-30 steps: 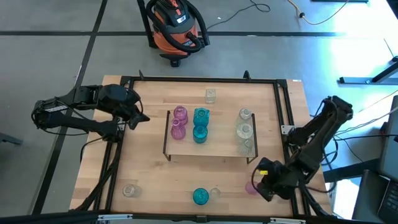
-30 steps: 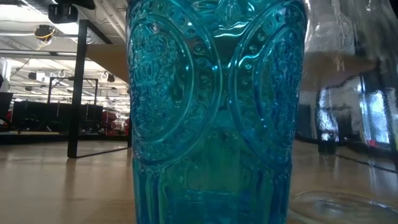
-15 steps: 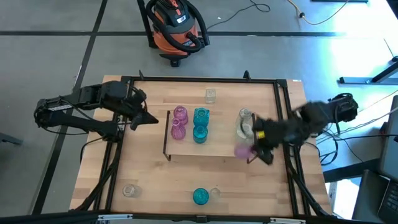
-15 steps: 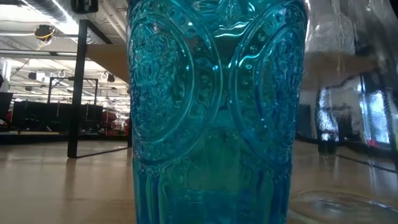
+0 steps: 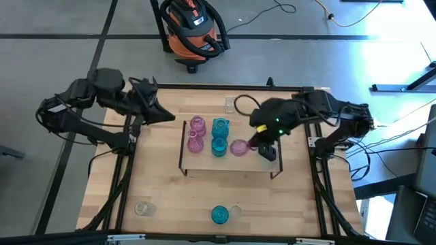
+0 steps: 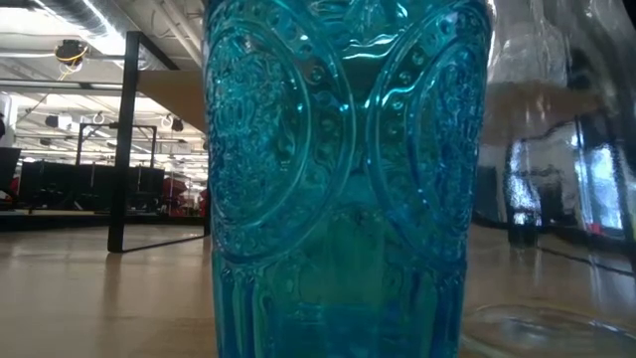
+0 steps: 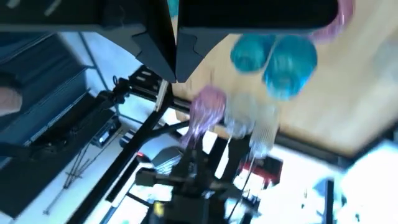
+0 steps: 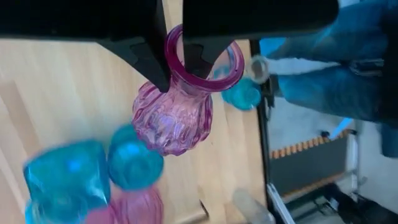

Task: Sort vases onto shelf
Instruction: Put the violet vase on the shelf aligned with the other violet vase

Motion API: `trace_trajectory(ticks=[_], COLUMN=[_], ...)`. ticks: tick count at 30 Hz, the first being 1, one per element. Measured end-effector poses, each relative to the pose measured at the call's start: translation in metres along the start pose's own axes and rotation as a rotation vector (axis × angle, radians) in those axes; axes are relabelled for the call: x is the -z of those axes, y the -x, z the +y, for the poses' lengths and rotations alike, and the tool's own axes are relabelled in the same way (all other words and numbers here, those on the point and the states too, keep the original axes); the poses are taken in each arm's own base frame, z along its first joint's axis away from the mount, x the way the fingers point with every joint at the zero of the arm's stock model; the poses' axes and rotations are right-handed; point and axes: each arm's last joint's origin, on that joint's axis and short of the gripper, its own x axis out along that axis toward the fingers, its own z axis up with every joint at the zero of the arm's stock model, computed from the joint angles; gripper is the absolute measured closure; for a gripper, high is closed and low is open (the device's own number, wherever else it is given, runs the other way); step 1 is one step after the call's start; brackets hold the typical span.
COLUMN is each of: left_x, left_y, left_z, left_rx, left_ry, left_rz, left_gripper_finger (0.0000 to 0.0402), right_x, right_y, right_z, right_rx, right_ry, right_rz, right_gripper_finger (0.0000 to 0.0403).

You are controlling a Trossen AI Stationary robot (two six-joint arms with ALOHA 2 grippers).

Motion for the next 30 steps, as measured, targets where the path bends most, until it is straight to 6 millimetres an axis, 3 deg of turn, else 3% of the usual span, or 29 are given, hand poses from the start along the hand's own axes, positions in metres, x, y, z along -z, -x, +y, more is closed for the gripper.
trace_trajectory(ticks=[8, 11, 16, 23, 30], left_x=[-0.035, -0.047, -0.064, -0.075, -0.070], left_y=[-0.047, -0.061, -0.088, -0.115, -0.142], left_z=[-0.004, 0.002, 0.014, 0.016, 0.021], left_rx=[-0.014, -0.045, -0.098, -0.173, -0.171], left_ry=[-0.320, -0.395, -0.467, -0.573, -0.577], left_rz=[0.024, 0.014, 0.013, 0.004, 0.057], left_gripper_finger=[0.0400, 0.0381, 0.0304, 0.0178, 0.0116], right_x=[-0.034, -0.042, -0.050, -0.051, -0.056], right_y=[0.025, 0.039, 0.047, 0.048, 0.044], right_z=[-0.023, -0.030, -0.035, -0.037, -0.044], right_rx=[-0.012, -0.010, -0.015, 0.054, 0.090], right_ry=[-0.018, -0.035, -0.038, -0.053, -0.092], right_rz=[-0.211, -0.296, -0.379, -0.411, -0.426], right_gripper_finger=[0.0402, 0.0402, 0.0402, 0.0402, 0.0402])
